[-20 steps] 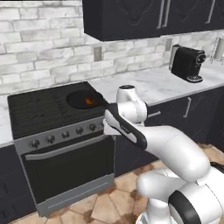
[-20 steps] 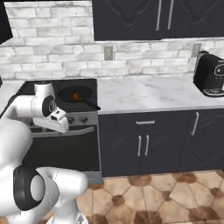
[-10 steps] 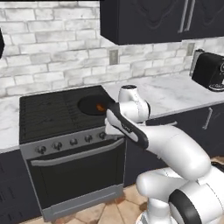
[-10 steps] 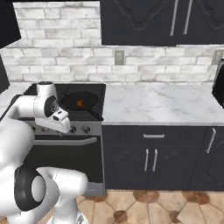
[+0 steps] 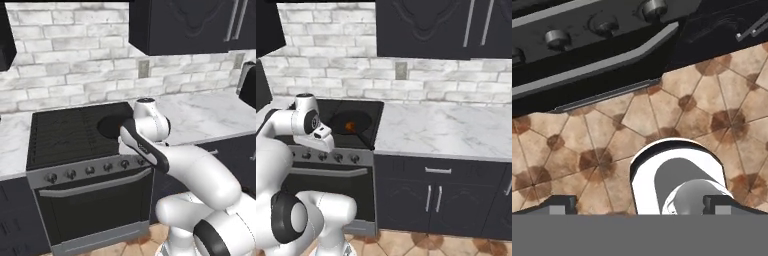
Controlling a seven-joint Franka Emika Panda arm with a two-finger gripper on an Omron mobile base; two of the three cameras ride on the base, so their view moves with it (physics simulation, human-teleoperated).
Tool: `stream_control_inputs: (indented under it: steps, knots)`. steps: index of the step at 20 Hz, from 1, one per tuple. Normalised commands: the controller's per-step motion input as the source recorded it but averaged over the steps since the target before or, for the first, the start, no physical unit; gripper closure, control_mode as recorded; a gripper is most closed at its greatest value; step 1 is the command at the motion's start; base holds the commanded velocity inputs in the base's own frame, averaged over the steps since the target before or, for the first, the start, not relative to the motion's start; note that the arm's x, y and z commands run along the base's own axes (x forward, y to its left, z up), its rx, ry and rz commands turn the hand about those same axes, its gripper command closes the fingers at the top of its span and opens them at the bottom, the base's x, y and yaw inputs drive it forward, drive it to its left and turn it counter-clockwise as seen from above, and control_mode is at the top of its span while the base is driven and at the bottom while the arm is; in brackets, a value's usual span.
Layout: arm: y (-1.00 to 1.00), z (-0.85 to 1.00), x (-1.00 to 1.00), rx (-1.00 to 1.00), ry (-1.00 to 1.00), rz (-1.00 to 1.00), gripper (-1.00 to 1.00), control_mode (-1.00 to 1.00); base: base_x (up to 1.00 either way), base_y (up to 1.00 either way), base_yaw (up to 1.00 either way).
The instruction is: Take the chicken drumsticks from the pan and place one on each plate on the dining counter.
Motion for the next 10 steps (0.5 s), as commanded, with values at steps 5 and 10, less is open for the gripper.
stream_control_inputs:
  steps: [5, 10]
  knots:
    - [0.00, 0.00, 0.00, 0.00, 0.00, 0.00, -1.00, 1.00, 0.73, -0.12, 0.10]
    - [0.00, 0.00, 0.00, 0.00, 0.00, 0.00, -1.00, 1.00, 0.56, -0.08, 0.10]
